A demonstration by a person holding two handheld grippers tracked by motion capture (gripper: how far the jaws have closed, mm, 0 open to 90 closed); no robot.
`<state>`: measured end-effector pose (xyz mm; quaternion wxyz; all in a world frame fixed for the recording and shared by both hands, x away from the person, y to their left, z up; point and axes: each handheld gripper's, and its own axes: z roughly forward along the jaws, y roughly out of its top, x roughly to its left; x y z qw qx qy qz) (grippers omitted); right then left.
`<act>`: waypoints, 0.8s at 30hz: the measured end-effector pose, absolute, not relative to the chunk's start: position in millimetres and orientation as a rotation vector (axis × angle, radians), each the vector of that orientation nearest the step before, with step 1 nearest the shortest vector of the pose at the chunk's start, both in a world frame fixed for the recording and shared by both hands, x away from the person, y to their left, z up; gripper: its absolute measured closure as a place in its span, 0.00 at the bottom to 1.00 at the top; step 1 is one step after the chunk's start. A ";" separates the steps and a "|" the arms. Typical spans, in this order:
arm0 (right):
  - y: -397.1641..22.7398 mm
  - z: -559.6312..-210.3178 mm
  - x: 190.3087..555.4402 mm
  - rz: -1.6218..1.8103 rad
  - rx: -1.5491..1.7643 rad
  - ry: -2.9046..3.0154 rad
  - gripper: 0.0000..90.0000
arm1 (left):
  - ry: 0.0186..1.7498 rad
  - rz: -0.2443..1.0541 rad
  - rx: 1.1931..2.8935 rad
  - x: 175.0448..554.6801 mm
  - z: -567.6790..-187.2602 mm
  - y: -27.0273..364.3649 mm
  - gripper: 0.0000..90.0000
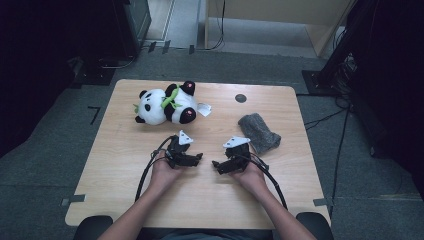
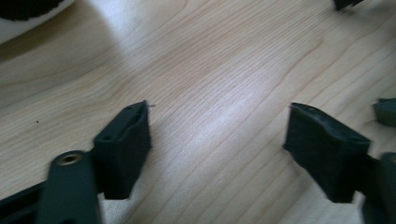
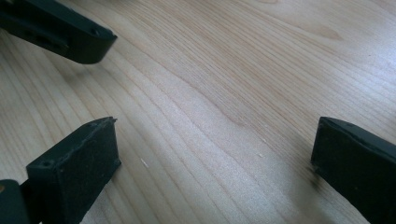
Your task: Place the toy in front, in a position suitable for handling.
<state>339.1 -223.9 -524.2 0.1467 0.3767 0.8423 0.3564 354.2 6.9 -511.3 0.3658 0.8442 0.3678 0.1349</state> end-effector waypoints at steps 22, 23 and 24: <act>-225.4 -523.2 338.2 1.051 1.063 2.423 0.09 | 0.871 0.286 2.128 358.5 -486.7 32.5 0.28; -225.4 -522.9 338.2 1.050 1.063 2.424 0.11 | 0.871 0.281 2.126 359.2 -485.5 34.4 0.28; -225.4 -522.9 338.2 1.050 1.063 2.424 0.11 | 0.871 0.279 2.123 360.0 -484.5 36.3 0.28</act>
